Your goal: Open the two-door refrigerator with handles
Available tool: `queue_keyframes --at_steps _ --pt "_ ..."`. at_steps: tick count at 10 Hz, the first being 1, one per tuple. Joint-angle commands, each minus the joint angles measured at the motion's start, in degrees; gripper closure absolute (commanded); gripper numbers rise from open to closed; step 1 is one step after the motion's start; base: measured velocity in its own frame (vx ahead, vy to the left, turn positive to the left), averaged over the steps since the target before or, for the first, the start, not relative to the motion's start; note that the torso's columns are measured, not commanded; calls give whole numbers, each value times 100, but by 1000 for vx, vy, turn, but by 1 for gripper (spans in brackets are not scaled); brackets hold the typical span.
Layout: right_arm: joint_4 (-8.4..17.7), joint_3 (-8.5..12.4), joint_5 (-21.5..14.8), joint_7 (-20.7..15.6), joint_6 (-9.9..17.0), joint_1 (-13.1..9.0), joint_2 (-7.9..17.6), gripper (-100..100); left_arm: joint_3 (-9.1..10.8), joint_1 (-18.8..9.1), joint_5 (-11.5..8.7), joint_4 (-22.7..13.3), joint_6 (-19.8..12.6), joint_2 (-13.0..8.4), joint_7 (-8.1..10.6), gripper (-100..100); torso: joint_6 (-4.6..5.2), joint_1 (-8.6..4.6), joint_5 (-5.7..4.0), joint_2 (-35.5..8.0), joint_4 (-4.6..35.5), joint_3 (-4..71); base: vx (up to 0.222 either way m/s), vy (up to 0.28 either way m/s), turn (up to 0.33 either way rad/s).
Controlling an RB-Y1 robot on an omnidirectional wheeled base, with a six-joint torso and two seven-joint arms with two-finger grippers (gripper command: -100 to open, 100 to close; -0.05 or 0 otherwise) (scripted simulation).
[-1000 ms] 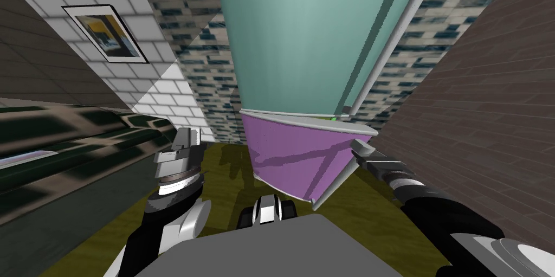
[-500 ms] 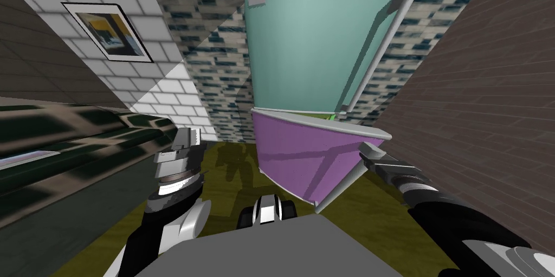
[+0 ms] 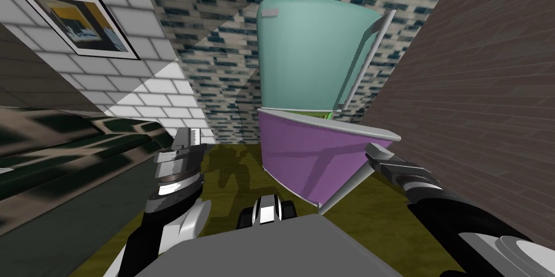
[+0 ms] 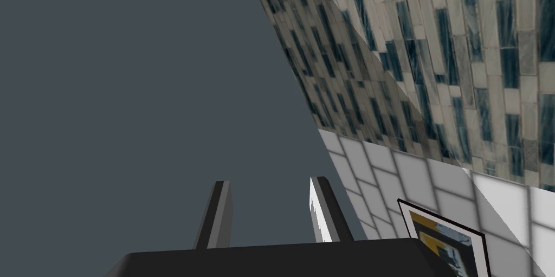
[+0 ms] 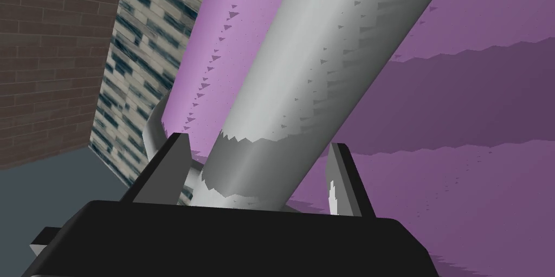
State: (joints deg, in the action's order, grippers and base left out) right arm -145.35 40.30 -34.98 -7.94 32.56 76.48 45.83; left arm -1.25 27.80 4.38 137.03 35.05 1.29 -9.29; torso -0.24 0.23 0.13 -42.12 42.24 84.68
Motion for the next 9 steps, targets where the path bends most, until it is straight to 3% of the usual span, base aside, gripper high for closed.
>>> queue_keyframes --at_steps 1,2,7,9 --pt "114 32 -18 226 348 70 294 100 0 0 0 0 0 0 0 0 3 3 0 -2 -2 2 -79 268 -213" --pt "114 32 -18 226 348 70 294 100 0 1 0 0 0 0 0 0 23 10 0 -3 -1 -2 -82 239 -95" --pt "359 116 -23 657 1010 237 810 100 0 1 0 0 0 -1 0 0 17 1 17 -12 6 2 -84 259 -132" --pt "348 111 5 660 958 245 785 100 0 0 0 0 0 -1 0 0 33 7 22 -48 19 -22 -65 149 -43"
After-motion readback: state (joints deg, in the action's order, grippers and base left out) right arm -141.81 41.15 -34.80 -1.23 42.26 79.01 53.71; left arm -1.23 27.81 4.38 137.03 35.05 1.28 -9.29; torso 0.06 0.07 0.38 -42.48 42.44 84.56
